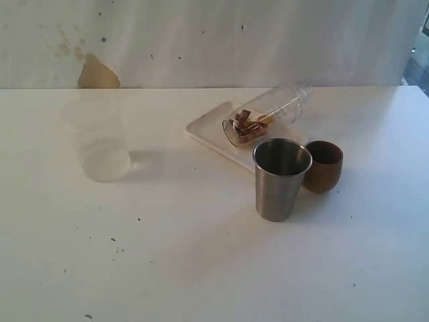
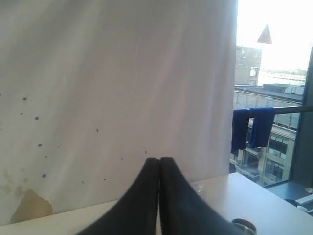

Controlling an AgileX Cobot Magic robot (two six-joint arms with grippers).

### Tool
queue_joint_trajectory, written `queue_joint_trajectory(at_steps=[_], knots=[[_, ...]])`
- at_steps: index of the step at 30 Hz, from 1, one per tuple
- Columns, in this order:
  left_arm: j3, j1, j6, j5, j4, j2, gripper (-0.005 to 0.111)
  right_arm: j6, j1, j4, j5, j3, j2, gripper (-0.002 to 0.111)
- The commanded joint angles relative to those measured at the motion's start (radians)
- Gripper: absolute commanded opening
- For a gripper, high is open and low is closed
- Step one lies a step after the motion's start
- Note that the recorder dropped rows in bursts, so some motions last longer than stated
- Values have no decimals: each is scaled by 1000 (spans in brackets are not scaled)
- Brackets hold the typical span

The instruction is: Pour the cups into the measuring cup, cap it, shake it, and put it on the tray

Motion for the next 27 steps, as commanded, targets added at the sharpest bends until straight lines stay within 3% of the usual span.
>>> queue_joint_trajectory(at_steps=[1,8,14,17,25,27], knots=[[73,93,-4,-18,0,-52,1,-1,-2,-1,-9,4,-5,0],[171,326,-1,17,-17,-139,1,-1,-2,-1,-9,4,-5,0],[258,485,-1,19,-272,-214,1,-1,-2,-1,-9,4,-5,0],[296,558,-1,19,-315,-252,1,-1,-2,-1,-9,4,-5,0],[395,650,1,13,-306,-278,1,-1,-2,-1,-9,4,-5,0],[422,660,51,-54,-276,-278,1,-1,-2,-1,-9,4,-5,0]])
